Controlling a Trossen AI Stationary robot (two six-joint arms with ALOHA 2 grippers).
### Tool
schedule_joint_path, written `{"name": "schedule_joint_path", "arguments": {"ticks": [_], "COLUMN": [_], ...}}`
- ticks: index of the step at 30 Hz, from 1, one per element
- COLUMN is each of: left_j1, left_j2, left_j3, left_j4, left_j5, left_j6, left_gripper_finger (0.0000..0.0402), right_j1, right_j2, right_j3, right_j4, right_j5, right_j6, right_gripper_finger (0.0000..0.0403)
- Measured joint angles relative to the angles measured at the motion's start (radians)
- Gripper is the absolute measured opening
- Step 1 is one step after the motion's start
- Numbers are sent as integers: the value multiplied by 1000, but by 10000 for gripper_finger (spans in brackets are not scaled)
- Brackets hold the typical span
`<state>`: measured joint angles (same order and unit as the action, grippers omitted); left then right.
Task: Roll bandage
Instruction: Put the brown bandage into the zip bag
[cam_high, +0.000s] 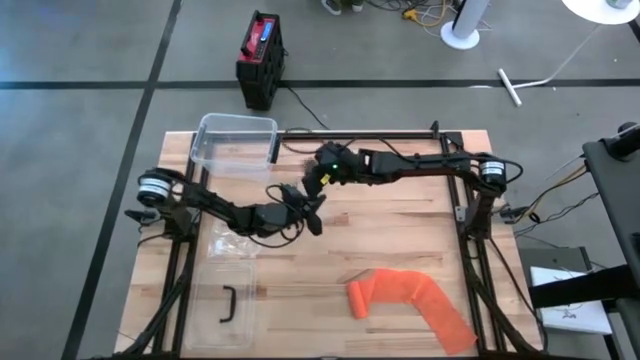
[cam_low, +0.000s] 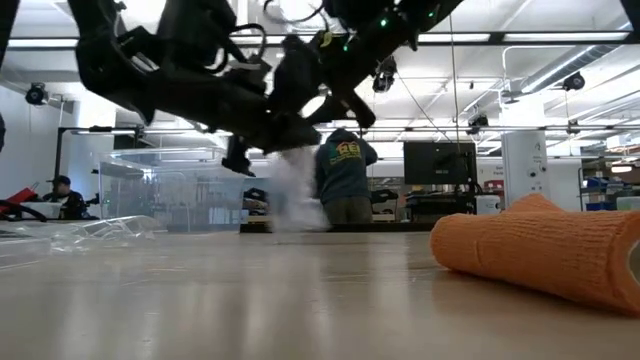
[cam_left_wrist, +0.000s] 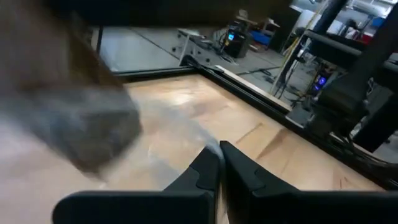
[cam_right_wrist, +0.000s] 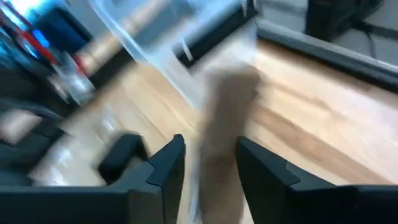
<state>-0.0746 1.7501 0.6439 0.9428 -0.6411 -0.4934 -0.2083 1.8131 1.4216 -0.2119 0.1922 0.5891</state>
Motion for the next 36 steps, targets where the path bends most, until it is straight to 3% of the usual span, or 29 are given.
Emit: {"name": "schedule_joint_path", "arguments": {"ticks": [9,15,19,24,28,33,36], "left_j1": [-1,-1,1,-5,-3,20,43], "left_j2": [18,-106,-214,-329,-406,-475,-488], "left_j3": [39,-22,-33,-34,-18,-5,-7], "left_j4": [-46,-228,-439,-704,-856,-919,-925], "left_j5": [32,100,203,211,208,206,206], "left_j6": [4,17,31,11,17,115,150], "left_gripper_finger": [0,0,0,0,0,0,0], "right_j1": [10,22,-26,-114,-199,-289,-323], "right_j2": [11,-124,-179,-223,-180,-102,-26], "right_j3": [23,23,-18,-138,-232,-269,-241], "right_j4": [-187,-486,-674,-547,-417,-279,-282], "right_j5": [-115,-69,10,-41,-115,-131,-142], "right_j6": [-143,-364,-357,-228,-109,52,133], "right_gripper_finger": [196,226,248,272,286,288,275]}}
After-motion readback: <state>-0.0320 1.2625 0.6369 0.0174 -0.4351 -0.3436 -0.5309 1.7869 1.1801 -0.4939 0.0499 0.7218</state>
